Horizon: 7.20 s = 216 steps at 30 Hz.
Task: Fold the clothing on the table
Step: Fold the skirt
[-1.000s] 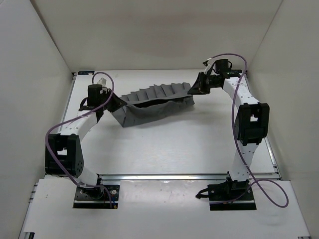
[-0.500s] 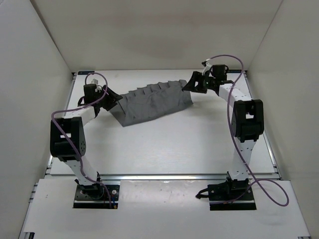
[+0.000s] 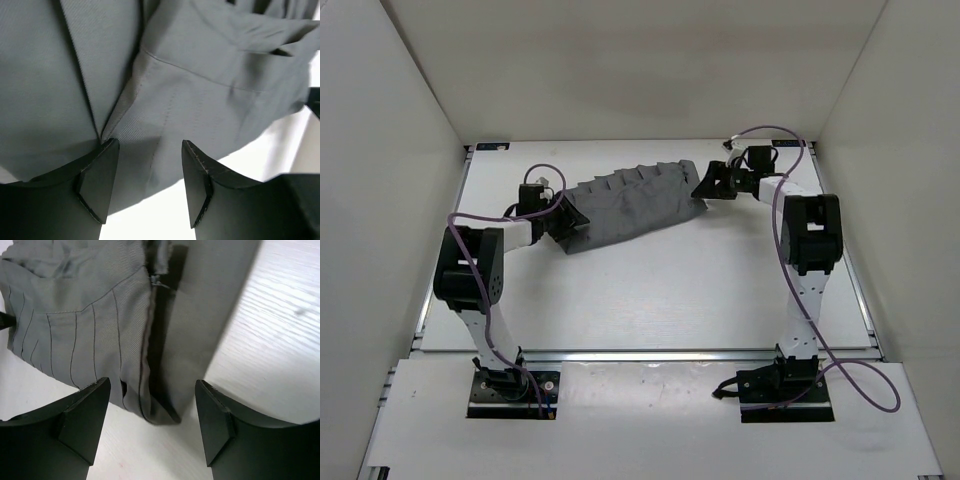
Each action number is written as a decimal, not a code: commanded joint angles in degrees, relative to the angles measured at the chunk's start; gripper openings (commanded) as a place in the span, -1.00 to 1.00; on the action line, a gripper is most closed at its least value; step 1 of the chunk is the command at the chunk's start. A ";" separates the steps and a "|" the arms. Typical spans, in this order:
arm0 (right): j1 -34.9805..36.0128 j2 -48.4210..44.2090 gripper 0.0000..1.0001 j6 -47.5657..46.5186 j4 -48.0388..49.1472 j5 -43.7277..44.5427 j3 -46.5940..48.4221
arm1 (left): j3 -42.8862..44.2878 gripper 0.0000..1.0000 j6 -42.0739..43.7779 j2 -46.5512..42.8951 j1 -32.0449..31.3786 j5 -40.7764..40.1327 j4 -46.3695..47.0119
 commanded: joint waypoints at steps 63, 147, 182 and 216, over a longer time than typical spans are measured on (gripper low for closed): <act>3.12 -14.44 0.02 0.50 3.83 7.64 -19.95 | -2.84 -1.00 14.80 -3.74 -4.45 -4.33 4.25; 5.93 -36.21 -0.12 4.88 -3.20 24.33 -29.43 | -2.66 -0.07 14.71 -14.02 -1.12 -0.55 3.90; 12.00 -69.28 0.30 35.03 -1.46 27.51 -72.33 | -37.55 0.15 -1.55 -49.35 -7.36 -20.67 -9.11; 15.59 -49.27 -1.00 10.25 -17.19 11.43 -25.67 | -31.05 -1.00 -5.51 -27.03 -20.81 -15.14 6.01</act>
